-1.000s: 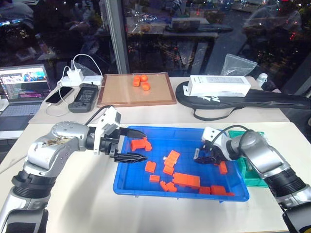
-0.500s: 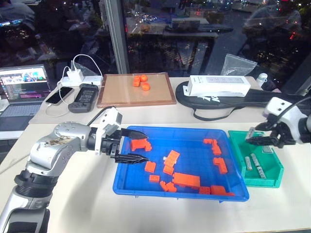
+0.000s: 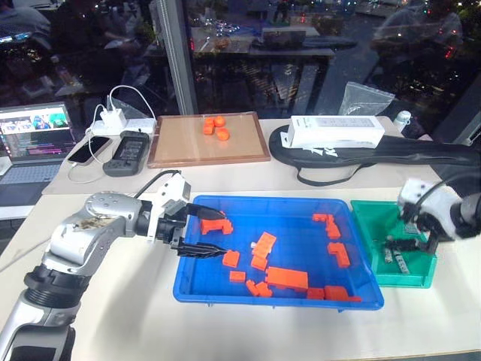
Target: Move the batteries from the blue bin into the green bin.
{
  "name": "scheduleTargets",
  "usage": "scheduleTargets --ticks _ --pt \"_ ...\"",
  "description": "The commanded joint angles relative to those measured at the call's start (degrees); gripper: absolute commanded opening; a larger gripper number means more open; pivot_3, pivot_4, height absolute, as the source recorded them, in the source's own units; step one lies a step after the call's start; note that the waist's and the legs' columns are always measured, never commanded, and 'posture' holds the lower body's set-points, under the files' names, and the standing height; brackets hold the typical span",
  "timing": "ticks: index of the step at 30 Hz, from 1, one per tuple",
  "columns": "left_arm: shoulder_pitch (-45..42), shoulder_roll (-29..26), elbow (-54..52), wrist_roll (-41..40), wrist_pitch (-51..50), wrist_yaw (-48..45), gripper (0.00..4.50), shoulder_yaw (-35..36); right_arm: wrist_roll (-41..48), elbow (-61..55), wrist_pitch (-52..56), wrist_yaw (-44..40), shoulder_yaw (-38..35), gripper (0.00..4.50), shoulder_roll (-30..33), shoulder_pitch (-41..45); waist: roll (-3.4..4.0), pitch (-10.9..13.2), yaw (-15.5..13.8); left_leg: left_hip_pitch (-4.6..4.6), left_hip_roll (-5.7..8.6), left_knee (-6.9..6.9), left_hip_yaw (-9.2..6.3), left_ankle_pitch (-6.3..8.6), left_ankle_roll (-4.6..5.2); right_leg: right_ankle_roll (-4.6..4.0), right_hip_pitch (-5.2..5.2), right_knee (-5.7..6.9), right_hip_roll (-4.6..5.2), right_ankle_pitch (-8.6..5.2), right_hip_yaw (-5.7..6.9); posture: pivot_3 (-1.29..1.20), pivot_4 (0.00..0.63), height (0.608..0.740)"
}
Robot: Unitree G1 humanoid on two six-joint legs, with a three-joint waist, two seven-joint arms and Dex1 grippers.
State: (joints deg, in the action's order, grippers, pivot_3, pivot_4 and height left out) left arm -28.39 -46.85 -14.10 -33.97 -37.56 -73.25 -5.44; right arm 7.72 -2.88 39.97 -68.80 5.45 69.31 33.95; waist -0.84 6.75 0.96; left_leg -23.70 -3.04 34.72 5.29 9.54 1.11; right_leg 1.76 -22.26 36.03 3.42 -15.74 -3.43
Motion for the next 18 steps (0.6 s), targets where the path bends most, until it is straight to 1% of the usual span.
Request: scheduleTargets --ticks 1,2,4,5,7,8,10,14,18 --pt "0.02 -1.16 -1.47 -0.5 0.76 -0.47 4.5 1.81 5.15 -9.25 2.66 -0.86 1.18 4.49 -6.46 4.26 -0.02 0.01 0.06 0.0 -0.03 -0.01 0.01 0.0 0.0 -0.02 -0.01 0.0 -0.02 0.01 0.0 0.0 0.15 0.74" --pt "0.04 -1.31 -1.46 -0.5 0.74 -0.55 4.5 1.86 6.43 -11.14 3.79 -0.62 1.86 4.49 -8.64 4.86 -0.02 0.01 0.02 -0.01 -0.02 -0.03 -0.02 0.0 0.0 -0.04 0.0 0.0 -0.02 0.02 0.0 0.0 0.15 0.74" --pt "-0.01 -1.7 -1.4 -0.35 0.75 -0.84 4.5 1.73 6.33 -14.42 3.44 -0.43 6.75 4.49 -13.52 4.4 -0.02 0.01 -0.14 -0.05 -0.01 -0.01 -0.02 0.0 0.0 -0.09 -0.02 0.02 -0.02 0.05 0.0 0.0 0.15 0.74" --pt "-0.01 -1.81 -1.48 -0.3 0.68 -0.86 4.5 1.61 4.08 -15.09 1.38 -1.46 10.64 4.49 -14.26 3.93 -0.05 0.02 -0.18 -0.05 0.0 0.0 -0.03 0.0 0.0 -0.09 0.0 0.02 -0.02 0.05 0.02 0.0 0.15 0.74" --pt "-0.13 -1.78 -1.5 -0.22 0.64 -0.89 4.5 1.3 0.32 -14.09 -3.53 -3.58 16.02 4.49 -15.12 4.13 -0.05 0.02 -0.73 -0.1 0.04 0.02 -0.02 0.0 0.0 -0.08 -0.01 0.02 0.02 0.04 0.04 0.0 0.15 0.74" --pt "-0.21 -1.77 -1.52 -0.23 0.59 -0.94 4.5 1.2 -1.71 -12.2 -6.88 -4.54 18.66 4.49 -16.18 5.4 -0.06 0.03 -1.0 -0.13 0.07 0.08 0.01 0.0 0.0 -0.05 0.0 0.02 0.03 0.02 0.04 0.0 0.15 0.74" --pt "-0.31 -1.81 -1.44 -0.22 0.59 -1.06 4.5 1.13 -3.96 -9.14 -11.28 -5.54 21.47 4.49 -17.93 7.49 -0.06 0.03 -1.09 -0.16 0.1 0.16 0.15 0.0 0.0 -0.04 -0.02 -0.03 0.06 0.01 0.03 0.0 0.15 0.74" --pt "0.14 -2.11 -2.08 -0.42 0.26 -0.66 4.5 1.68 -10.04 1.12 -23.68 -9.25 27.53 4.49 -22.8 13.78 -0.07 0.04 -0.79 -0.14 0.09 0.21 0.28 -0.01 0.0 -0.11 -0.01 0.03 0.03 -0.01 -0.01 0.0 0.15 0.74" --pt "2.18 -2.65 -4.12 -1.16 -0.59 0.52 4.5 2.94 -12.68 8.92 -31.42 -12.15 30.02 4.49 -27.53 18.04 -0.07 0.04 -0.28 -0.1 0.06 0.12 0.28 -0.01 0.0 -0.08 0.0 0.09 -0.03 0.02 0.0 0.0 0.15 0.74"
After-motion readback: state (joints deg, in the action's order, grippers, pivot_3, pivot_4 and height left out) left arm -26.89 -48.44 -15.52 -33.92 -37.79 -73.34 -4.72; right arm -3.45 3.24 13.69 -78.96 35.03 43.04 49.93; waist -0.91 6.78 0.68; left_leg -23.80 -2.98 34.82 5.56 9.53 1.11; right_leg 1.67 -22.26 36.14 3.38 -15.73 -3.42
